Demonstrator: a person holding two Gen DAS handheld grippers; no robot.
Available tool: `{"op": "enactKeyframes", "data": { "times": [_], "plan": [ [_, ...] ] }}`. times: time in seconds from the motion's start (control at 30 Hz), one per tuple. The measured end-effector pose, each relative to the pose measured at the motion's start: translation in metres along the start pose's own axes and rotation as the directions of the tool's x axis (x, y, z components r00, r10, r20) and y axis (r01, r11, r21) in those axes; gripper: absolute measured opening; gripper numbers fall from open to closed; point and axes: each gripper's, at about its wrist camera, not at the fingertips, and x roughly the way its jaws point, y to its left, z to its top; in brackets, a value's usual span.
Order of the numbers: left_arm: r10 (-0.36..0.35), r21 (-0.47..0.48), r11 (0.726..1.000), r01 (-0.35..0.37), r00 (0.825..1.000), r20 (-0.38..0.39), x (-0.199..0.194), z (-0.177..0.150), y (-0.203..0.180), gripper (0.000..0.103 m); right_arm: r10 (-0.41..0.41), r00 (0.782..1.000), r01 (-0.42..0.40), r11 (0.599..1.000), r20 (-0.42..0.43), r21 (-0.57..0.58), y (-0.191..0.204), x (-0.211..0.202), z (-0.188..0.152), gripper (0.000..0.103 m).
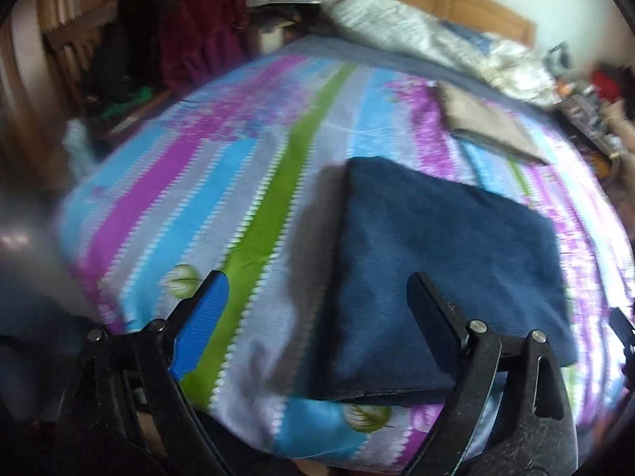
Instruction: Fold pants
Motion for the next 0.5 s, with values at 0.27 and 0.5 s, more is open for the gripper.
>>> {"op": "enactKeyframes", "data": {
  "times": [0.27,0.5],
  "plan": [
    [0.244,-0.013,0.970,-0.244,0.970,0.016,-0.016,-0.005,0.009,0.099,-0.059,0.998,0.059,0.998,-0.008,0.015,0.024,-0.006,-0.009,0.103],
    [0.231,0.034,0.972,-0.232,0.973,0.024,-0.027,-0.013,0.010,0.099,-0.131,0.990,0.132,0.991,0.056,-0.025,0.040,-0.030,-0.011,0.103]
  ]
}}
